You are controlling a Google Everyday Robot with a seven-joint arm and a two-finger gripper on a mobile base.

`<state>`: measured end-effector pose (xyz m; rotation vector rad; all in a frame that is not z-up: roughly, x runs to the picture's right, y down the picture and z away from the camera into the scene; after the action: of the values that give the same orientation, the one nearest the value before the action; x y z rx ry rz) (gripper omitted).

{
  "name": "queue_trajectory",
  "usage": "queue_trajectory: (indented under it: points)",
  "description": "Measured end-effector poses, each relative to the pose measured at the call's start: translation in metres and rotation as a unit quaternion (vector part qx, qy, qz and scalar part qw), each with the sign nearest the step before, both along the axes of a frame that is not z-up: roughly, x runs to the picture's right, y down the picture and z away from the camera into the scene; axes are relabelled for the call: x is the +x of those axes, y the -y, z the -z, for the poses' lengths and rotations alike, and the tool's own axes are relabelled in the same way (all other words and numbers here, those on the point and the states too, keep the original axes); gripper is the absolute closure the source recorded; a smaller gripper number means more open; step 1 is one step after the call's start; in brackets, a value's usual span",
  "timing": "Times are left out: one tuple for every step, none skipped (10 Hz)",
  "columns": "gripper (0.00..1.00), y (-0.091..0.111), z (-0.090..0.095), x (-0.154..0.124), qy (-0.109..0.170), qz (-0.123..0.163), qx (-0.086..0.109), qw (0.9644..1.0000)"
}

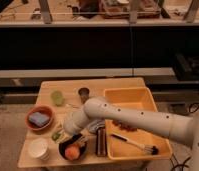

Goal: Place pepper in purple bowl

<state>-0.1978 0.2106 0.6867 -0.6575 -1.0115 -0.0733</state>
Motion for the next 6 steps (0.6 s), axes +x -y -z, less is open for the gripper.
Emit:
queue_trajectory:
  points:
    - [0.86,-0.0014,-0.0037,-0.0003,0.0,-0.001,-0.002,1.0]
    - [0.86,-0.0024,-0.006,-0.0004,-0.001,-0.002,-0.004,1.0]
    - [0.85,-0.0024,-0.0077,-0.0002,-0.001,-0.002,-0.006,1.0]
    - [0.81,-0.003,-0.009,0.0,-0.003,-0.002,-0.006,1.0]
    - [0.7,-0.0026,-0.0096,0.001,-0.007,-0.001,-0.007,0.9999]
    - [0.61,-0.0026,-0.0096,0.0024,-0.011,0.0,-0.007,0.9999]
